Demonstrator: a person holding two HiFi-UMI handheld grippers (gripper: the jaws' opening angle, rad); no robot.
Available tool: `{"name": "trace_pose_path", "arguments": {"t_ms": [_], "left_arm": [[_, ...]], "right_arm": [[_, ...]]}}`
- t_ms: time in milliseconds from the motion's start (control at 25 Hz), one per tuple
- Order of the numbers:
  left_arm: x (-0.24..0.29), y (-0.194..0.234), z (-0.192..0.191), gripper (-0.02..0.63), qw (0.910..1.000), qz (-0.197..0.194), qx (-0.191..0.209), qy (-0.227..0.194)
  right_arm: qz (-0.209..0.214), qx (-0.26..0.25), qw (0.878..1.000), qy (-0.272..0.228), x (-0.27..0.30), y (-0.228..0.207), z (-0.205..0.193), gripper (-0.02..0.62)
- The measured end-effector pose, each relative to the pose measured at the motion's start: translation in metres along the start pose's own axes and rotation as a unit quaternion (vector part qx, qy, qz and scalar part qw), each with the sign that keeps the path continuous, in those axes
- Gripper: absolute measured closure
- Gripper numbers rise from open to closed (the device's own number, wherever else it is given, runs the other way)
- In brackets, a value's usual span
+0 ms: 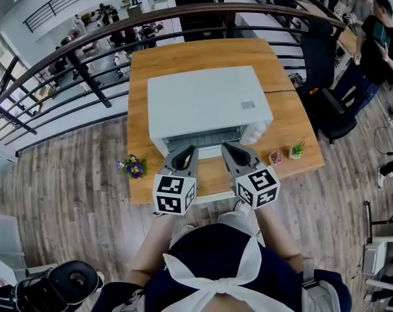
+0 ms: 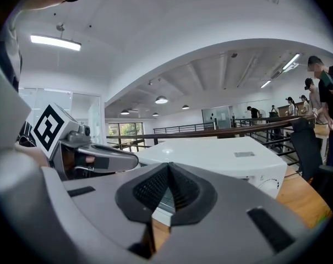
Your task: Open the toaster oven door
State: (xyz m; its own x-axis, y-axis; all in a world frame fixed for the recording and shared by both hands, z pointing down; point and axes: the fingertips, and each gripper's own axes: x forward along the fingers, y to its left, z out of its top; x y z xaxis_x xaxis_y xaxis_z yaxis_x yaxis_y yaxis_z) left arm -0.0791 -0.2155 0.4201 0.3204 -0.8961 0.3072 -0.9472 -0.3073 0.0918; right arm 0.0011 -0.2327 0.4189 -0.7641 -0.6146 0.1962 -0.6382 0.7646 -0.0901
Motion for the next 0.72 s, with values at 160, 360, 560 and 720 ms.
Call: {"name": "trace_pose_path", "arguments": {"t_ms": [160, 360, 560, 720], "left_arm": [[-0.002, -0.002, 0.002, 0.569, 1.0000, 0.000, -0.002, -0.004], [-0.002, -0.004, 0.003, 0.569, 1.0000, 0.000, -0.001, -0.007], [-0.005, -0.007, 0.003, 0.569, 1.0000, 0.000, -0.002, -0.009], [-0.004, -0.008, 0.001, 0.569, 1.0000, 0.000, -0.002, -0.009]], "right_arm": [[0.005, -0.014, 1.000, 0.000, -0.001, 0.003, 0.005, 0.592], [0.016, -0.018, 1.000, 0.001, 0.002, 0.009, 0.005, 0.592], [0.020, -0.017, 1.000, 0.002, 0.001, 0.012, 0.004, 0.592], [0.020, -0.016, 1.000, 0.003, 0.001, 0.011, 0.001, 0.592]]}}
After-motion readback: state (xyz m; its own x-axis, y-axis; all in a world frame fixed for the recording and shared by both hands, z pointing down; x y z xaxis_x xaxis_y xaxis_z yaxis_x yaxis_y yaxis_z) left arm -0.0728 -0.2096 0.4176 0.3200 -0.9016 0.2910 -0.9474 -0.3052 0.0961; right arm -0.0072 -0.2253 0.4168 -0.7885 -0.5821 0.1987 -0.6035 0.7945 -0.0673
